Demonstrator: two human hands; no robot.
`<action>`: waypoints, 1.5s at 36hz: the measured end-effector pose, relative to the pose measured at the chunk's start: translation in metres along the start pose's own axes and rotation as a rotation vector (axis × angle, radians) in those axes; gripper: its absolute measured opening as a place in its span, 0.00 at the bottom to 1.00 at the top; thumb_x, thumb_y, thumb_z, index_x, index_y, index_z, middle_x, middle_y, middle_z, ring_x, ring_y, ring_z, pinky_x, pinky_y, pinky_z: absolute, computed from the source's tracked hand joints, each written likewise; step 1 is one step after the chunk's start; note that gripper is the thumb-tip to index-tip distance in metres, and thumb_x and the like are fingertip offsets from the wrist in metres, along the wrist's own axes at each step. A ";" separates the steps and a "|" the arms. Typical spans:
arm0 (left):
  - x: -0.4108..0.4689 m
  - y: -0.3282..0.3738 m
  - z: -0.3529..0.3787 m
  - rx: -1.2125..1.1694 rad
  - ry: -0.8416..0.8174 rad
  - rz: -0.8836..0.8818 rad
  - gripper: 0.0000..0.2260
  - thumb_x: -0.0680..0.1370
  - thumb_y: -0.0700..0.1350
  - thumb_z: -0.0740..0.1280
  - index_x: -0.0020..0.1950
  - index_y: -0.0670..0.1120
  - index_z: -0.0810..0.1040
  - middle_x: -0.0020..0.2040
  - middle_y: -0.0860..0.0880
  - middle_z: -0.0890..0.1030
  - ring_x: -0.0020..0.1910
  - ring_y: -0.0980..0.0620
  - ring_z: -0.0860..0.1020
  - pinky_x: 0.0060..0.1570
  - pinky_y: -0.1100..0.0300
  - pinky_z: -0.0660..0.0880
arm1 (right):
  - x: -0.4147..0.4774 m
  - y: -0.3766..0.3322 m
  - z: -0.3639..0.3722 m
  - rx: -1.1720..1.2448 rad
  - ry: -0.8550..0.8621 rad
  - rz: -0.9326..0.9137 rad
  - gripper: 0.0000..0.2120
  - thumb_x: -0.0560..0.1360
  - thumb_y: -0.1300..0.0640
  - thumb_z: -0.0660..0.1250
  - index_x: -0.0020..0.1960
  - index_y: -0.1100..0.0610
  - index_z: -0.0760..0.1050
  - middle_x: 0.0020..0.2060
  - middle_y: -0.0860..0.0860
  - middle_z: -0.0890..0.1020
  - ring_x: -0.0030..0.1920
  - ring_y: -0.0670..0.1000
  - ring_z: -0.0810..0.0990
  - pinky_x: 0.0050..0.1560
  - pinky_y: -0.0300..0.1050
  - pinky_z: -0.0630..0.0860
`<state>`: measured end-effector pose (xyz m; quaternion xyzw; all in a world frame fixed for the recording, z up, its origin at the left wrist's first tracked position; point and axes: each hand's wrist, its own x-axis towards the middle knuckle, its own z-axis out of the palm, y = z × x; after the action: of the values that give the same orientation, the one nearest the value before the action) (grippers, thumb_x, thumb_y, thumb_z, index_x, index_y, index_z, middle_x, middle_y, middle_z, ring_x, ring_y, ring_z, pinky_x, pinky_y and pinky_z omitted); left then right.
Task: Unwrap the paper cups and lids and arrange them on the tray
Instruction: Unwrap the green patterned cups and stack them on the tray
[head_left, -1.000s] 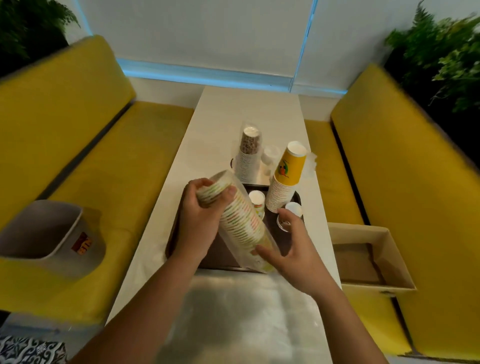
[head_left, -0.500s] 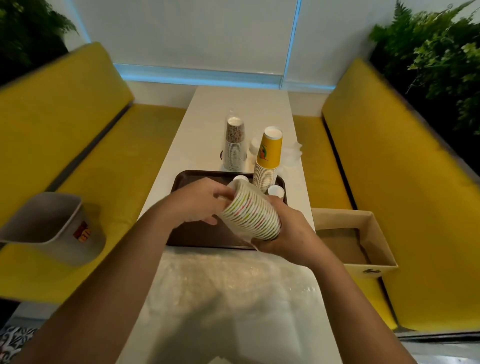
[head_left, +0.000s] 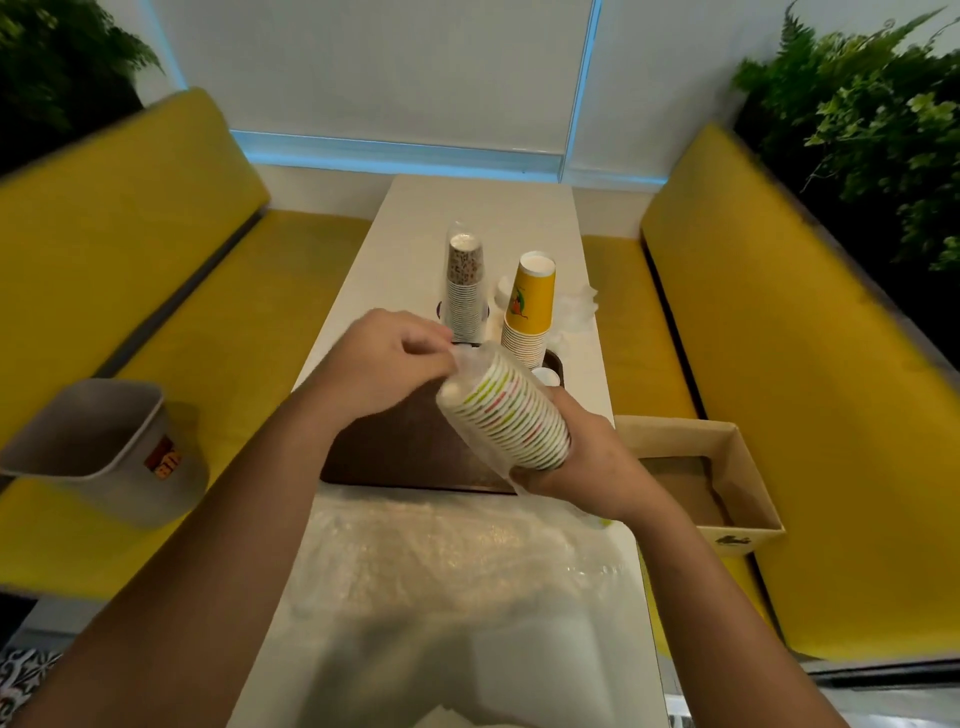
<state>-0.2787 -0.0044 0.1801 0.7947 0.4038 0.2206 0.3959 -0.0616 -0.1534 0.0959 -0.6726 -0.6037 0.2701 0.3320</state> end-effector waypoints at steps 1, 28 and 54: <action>0.002 0.001 -0.003 -0.070 0.088 0.000 0.03 0.75 0.48 0.77 0.47 0.54 0.89 0.56 0.61 0.85 0.56 0.60 0.82 0.64 0.49 0.78 | -0.001 0.003 -0.001 0.005 0.001 0.007 0.45 0.65 0.48 0.85 0.75 0.38 0.65 0.60 0.38 0.80 0.59 0.41 0.81 0.53 0.38 0.83; 0.028 -0.007 -0.040 -0.573 0.647 0.036 0.18 0.75 0.51 0.79 0.63 0.50 0.81 0.44 0.57 0.81 0.47 0.60 0.80 0.54 0.60 0.80 | -0.007 0.059 0.003 0.048 -0.039 0.142 0.41 0.65 0.48 0.84 0.72 0.37 0.66 0.58 0.34 0.78 0.61 0.40 0.79 0.55 0.46 0.83; 0.027 -0.003 0.075 -0.872 0.086 -0.346 0.18 0.76 0.55 0.76 0.62 0.46 0.82 0.54 0.45 0.88 0.54 0.44 0.87 0.60 0.40 0.81 | 0.008 0.008 0.047 0.669 -0.149 0.178 0.29 0.74 0.68 0.74 0.72 0.57 0.71 0.60 0.55 0.84 0.59 0.57 0.85 0.56 0.49 0.82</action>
<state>-0.2147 -0.0152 0.1346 0.4653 0.4160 0.3332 0.7067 -0.0922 -0.1404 0.0603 -0.5547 -0.4434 0.5292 0.4642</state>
